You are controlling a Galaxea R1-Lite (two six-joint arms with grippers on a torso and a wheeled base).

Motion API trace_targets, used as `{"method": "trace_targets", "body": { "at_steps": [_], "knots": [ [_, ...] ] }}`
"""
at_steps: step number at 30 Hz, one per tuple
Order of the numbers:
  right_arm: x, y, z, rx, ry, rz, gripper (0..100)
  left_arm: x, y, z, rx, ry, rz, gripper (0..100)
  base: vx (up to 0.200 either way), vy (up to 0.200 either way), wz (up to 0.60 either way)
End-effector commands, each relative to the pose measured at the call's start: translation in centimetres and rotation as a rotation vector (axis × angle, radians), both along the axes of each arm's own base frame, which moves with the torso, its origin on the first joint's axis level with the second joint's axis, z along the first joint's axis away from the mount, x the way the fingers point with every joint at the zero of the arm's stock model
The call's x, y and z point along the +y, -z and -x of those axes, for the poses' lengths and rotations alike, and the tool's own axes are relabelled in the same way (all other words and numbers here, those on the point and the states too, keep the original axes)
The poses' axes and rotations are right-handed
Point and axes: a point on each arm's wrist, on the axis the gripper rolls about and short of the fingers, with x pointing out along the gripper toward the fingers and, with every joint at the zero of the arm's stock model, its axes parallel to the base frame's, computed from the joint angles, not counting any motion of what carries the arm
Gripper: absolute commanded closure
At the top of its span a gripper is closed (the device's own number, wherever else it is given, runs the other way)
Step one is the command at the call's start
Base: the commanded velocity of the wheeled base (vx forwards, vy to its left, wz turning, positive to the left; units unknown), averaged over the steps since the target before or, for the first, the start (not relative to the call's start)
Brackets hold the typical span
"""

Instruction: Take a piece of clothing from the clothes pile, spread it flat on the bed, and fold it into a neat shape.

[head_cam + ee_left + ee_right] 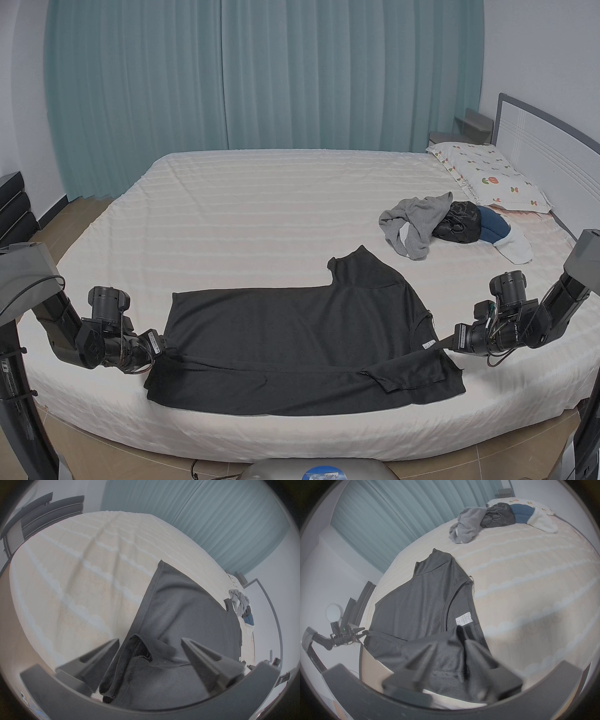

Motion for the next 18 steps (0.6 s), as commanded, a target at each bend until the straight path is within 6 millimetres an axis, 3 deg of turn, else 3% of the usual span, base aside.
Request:
{"method": "trace_targets", "body": {
  "at_steps": [1,6,7,12,18],
  "knots": [
    [0.0,-0.5,0.0,-0.001,0.035,-0.033,0,0.0,-0.3,-0.2,-0.011,-0.020,0.017,0,0.000,0.000,0.00],
    [-0.1,-1.5,0.4,-0.009,0.062,-0.068,0,0.0,-1.3,-0.1,-0.035,-0.049,0.042,0,0.000,0.000,0.00],
    [-0.6,-2.1,1.3,-0.012,0.073,-0.082,0,0.2,-2.7,0.5,-0.063,-0.065,0.066,0,0.000,0.000,0.00],
    [-1.1,-2.5,3.4,0.014,0.057,-0.122,0,0.1,-3.9,2.2,-0.091,-0.061,0.070,0,0.000,0.000,0.00],
    [-1.1,-2.4,4.8,0.015,0.094,-0.193,0,0.0,-3.7,3.1,-0.064,-0.096,0.102,0,0.000,0.000,0.00]
  ]
}}
